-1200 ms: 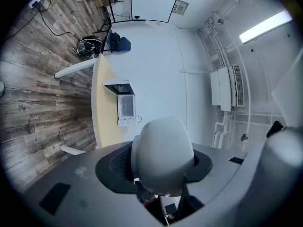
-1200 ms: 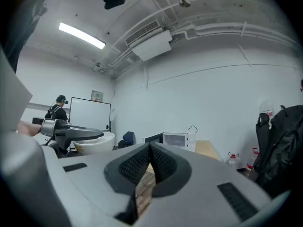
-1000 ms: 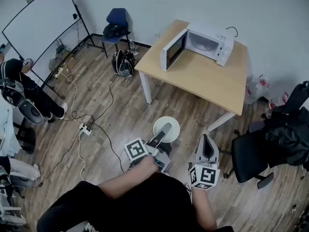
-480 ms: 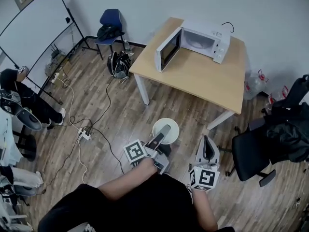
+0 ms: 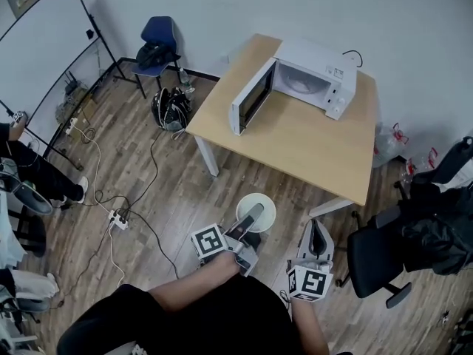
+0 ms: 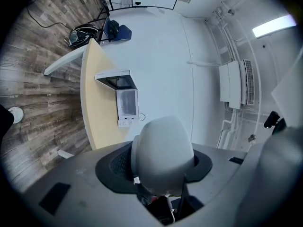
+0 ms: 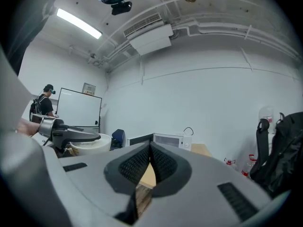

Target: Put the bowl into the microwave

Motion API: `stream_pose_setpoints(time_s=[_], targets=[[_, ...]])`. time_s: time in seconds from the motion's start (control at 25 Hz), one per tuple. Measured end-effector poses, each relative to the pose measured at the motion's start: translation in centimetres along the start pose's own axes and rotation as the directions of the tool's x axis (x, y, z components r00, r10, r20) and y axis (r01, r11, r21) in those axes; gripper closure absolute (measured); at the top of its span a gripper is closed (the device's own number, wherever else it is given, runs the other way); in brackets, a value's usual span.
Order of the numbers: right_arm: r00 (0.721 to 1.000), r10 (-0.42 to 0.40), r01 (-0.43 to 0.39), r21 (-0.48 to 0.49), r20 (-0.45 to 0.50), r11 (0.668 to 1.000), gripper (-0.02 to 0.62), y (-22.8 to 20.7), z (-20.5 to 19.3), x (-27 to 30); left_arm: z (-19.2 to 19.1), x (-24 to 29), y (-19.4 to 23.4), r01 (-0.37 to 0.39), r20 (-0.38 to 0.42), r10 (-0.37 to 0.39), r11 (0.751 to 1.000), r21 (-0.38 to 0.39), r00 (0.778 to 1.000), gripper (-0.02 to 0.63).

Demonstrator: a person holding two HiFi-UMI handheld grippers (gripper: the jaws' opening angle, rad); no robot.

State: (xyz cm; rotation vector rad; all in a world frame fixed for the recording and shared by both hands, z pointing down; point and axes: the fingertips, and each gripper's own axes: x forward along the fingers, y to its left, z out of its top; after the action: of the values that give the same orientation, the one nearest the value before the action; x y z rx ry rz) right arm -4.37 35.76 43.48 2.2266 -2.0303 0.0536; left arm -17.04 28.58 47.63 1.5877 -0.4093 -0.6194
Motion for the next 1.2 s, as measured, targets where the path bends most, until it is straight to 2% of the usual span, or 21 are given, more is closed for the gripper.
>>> stream_pose_setpoints(time_s=[0.28, 0.44, 0.6, 0.68, 0.8, 0.84, 1.08, 1.2], targets=[[0.999, -0.015, 0.017, 0.034, -0.047, 0.999, 0.535, -0.9, 1.0, 8.7, 4.6, 6.0, 1.4, -0.033, -0.045, 0.031, 0.998, -0.044, 0.998, 0.394], [0.999, 0.0, 0.001, 0.032, -0.044, 0.999, 0.536, -0.2, 1.7, 13.0, 8.0, 9.1, 1.2, -0.001, -0.063, -0.003, 0.998, -0.056, 0.998, 0.394], [0.995, -0.064, 0.067, 0.032, -0.073, 0.997, 0.535, -1.1, 1.7, 16.6, 10.2, 12.0, 2.1, -0.014, -0.103, 0.006, 0.997, -0.075, 0.995, 0.394], [0.992, -0.101, 0.104, 0.032, -0.074, 0.994, 0.535, -1.5, 2.1, 17.7, 10.9, 13.3, 2.4, -0.023, -0.145, 0.013, 0.997, -0.069, 0.989, 0.394], [0.987, -0.133, 0.136, 0.021, -0.09, 0.991, 0.535, -1.9, 2.4, 18.7, 11.6, 14.6, 3.5, -0.05, -0.202, 0.046, 0.999, -0.014, 0.978, 0.394], [0.986, -0.139, 0.141, 0.018, -0.094, 0.99, 0.535, -2.0, 2.5, 18.9, 11.6, 15.0, 3.6, -0.046, -0.212, 0.04, 0.999, -0.022, 0.976, 0.394], [0.989, -0.132, 0.135, 0.045, -0.066, 0.99, 0.535, -3.2, 3.5, 20.0, 11.1, 17.5, 3.9, -0.023, -0.227, 0.006, 0.997, -0.073, 0.974, 0.394], [0.99, -0.116, 0.121, 0.064, -0.076, 0.991, 0.535, -3.6, 3.2, 21.1, 11.0, 18.2, 4.9, -0.058, -0.236, 0.046, 0.997, -0.044, 0.971, 0.394]])
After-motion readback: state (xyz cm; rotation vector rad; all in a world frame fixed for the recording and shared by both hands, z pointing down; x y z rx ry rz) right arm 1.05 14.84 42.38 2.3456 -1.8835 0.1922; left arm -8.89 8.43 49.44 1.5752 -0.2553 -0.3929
